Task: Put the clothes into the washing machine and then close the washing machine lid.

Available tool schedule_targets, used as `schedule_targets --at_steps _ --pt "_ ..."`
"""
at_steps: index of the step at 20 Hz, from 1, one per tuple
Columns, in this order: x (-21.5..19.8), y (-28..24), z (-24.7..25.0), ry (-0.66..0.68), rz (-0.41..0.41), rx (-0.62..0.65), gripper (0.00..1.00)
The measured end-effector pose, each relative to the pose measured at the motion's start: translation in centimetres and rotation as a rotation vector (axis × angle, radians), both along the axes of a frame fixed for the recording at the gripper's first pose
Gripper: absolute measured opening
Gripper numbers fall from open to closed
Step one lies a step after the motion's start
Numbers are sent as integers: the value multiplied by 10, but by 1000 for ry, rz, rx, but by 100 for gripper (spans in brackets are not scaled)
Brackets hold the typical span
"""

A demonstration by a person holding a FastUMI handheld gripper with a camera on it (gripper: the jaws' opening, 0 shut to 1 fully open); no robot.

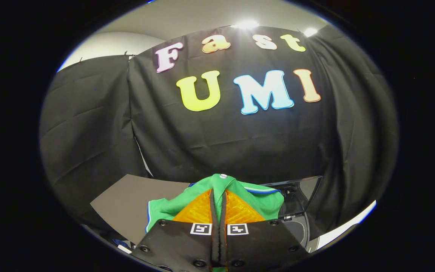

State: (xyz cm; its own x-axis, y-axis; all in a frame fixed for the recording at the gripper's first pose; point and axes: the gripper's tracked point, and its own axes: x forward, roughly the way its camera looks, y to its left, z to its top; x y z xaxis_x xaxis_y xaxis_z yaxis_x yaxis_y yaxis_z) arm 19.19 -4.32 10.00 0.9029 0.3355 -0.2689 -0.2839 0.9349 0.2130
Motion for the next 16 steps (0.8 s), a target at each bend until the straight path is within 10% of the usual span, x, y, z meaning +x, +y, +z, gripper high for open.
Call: schedule_targets --at_steps 16 --pt "11 -56 -64 70 8 -34 1"
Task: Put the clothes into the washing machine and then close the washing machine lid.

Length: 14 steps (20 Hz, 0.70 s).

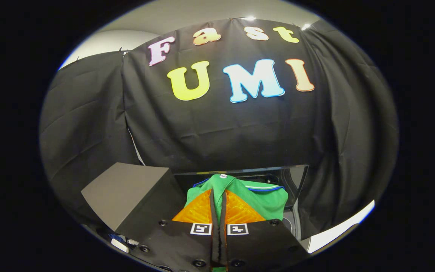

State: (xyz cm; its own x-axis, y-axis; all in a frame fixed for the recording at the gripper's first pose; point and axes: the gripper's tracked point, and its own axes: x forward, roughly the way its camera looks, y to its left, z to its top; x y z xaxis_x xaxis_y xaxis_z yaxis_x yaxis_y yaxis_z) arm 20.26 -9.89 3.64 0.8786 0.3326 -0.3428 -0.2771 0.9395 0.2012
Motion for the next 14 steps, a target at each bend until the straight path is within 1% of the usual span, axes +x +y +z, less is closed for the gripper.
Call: schedule_targets --at_steps 14 --pt "5 1 -113 151 28 -57 1"
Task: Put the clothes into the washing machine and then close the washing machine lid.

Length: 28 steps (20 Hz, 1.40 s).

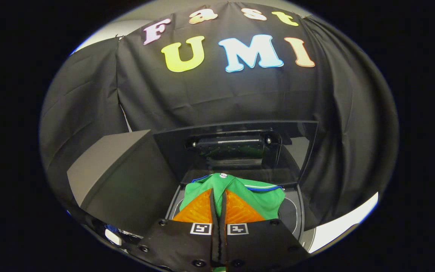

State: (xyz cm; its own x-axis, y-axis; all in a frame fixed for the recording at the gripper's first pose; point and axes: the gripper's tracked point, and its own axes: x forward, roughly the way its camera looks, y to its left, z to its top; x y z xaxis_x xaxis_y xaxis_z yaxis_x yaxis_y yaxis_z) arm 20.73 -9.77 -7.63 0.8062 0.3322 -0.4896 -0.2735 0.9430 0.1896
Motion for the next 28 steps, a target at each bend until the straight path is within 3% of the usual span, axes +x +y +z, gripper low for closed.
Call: schedule_targets --at_steps 16,21,26,28 --pt "0 6 -98 152 12 -88 2" --pt "-3 2 -117 208 -19 -65 13" --pt "0 -2 -122 184 -27 -76 100" --pt "-7 -6 -120 172 -40 -81 98"
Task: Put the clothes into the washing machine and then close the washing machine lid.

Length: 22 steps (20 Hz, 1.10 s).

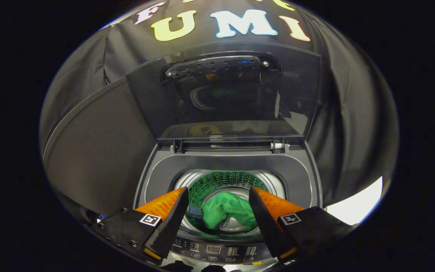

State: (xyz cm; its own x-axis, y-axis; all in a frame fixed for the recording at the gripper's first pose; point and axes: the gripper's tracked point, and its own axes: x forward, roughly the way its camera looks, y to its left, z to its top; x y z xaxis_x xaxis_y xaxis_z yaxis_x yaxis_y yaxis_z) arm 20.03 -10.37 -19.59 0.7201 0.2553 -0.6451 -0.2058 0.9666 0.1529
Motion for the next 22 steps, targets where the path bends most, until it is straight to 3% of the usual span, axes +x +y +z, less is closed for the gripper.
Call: schedule_targets --at_steps 6,18,22 --pt "4 -4 18 -57 -24 -9 98" --pt "50 3 172 -492 -52 -12 98" --pt "72 9 199 -562 -59 -4 98"
